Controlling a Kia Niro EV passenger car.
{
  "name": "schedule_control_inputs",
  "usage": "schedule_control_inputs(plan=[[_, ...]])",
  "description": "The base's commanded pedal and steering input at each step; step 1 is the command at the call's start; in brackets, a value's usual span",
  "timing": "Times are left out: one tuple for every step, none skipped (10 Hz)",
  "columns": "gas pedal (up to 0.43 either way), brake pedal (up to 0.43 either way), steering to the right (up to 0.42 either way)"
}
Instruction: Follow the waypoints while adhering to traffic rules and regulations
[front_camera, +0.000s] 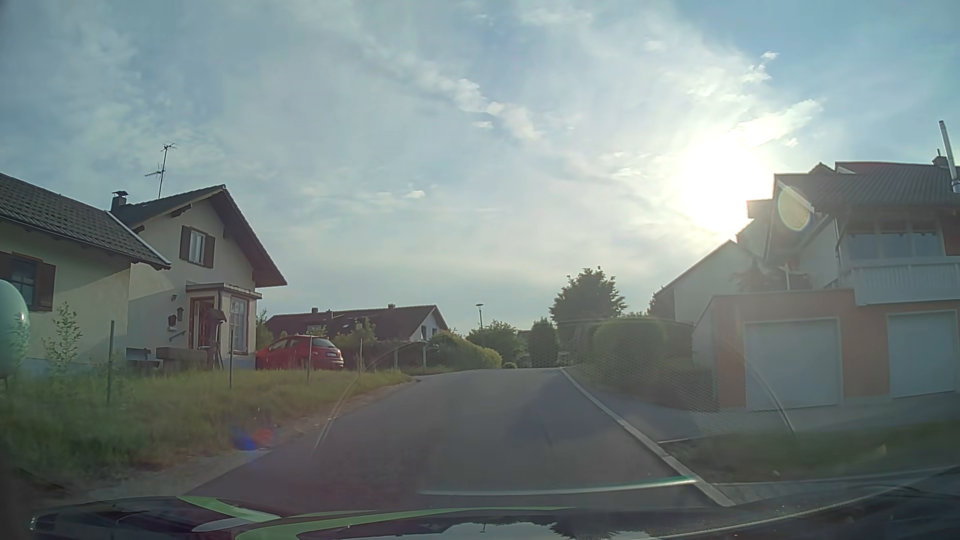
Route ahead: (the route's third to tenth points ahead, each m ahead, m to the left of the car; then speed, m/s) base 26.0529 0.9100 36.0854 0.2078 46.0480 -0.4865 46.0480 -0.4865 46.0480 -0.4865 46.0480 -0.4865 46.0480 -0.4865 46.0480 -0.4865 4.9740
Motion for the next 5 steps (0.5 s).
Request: schedule_control_inputs(plan=[[0.209,0.000,-0.002],[0.220,0.000,-0.001],[0.220,0.000,0.000],[0.220,0.000,0.001],[0.220,0.000,0.002]])
